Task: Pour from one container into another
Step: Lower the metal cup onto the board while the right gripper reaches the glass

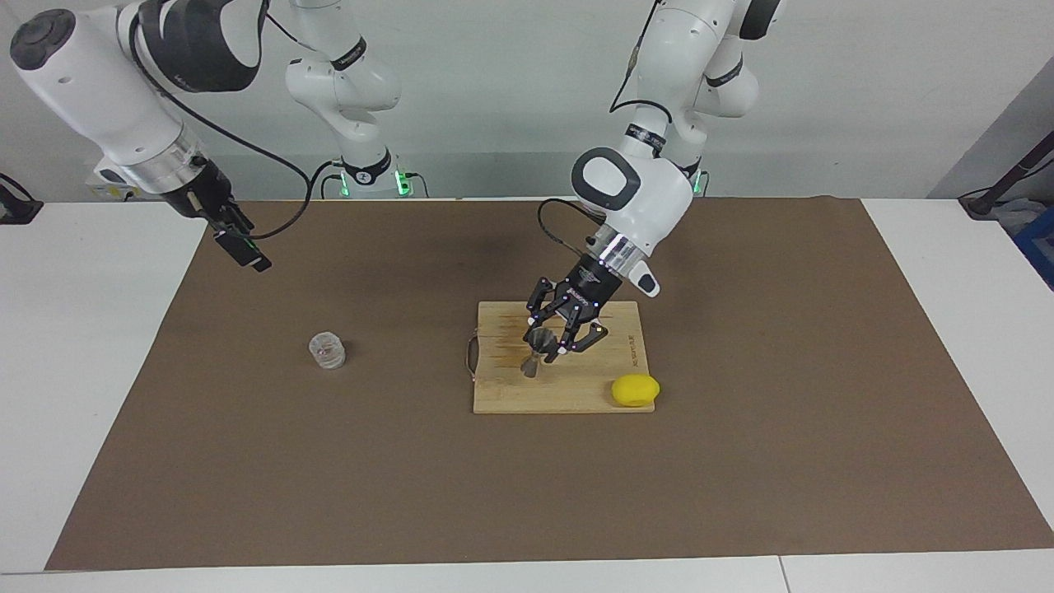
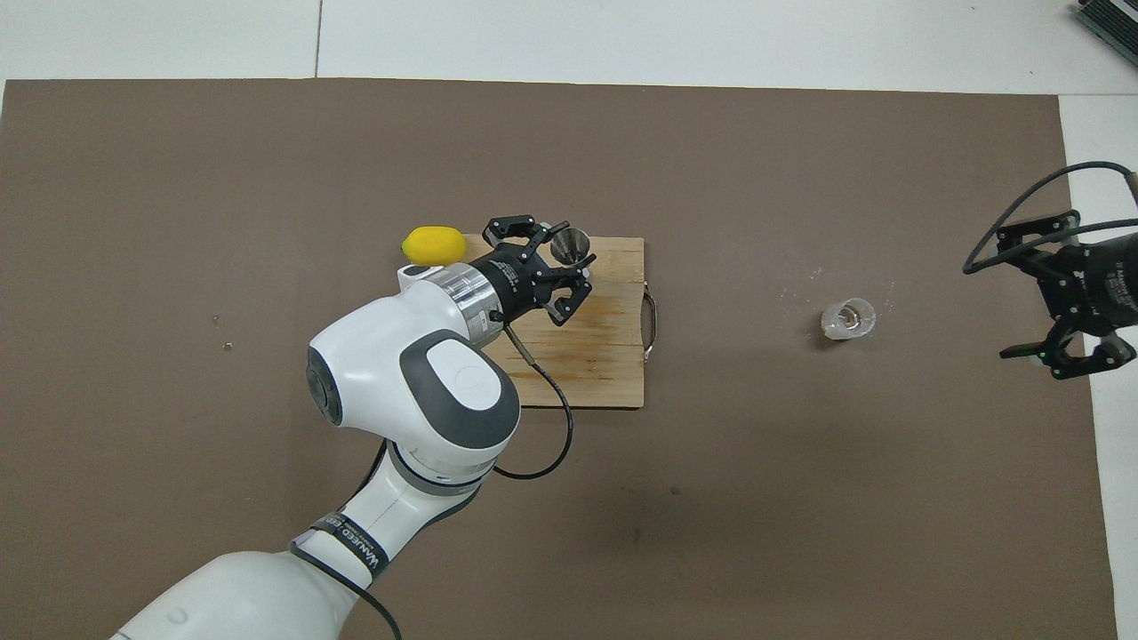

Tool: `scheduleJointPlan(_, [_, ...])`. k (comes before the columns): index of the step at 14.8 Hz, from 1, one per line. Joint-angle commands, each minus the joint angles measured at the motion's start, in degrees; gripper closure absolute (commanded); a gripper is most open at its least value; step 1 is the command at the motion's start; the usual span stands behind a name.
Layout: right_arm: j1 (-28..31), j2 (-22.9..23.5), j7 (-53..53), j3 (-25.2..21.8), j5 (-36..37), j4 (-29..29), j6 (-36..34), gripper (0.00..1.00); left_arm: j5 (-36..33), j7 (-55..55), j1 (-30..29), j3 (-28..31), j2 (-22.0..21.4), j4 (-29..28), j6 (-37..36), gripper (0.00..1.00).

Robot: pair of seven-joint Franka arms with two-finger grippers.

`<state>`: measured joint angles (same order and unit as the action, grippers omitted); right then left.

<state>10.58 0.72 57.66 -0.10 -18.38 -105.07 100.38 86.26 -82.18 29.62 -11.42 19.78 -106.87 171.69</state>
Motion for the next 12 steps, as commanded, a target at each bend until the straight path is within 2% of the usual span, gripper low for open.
scheduleJointPlan(1, [2.4,3.9,0.7,0.6,-3.9,-1.4,2.6,0.0,1.0,-0.5,2.1,0.4,2.0,2.7,3.4,1.0])
scheduleJointPlan(5, [3.0,9.6,0.0,0.6,-5.2,-1.7,7.8,0.0,1.2,-0.5,3.9,0.4,2.3,2.5,6.5,1.0])
scheduleJointPlan(12, [5.0,14.2,-2.7,0.5,-10.4,-4.9,16.1,0.0,2.4,-0.4,5.0,0.2,3.4,2.7,7.7,1.0])
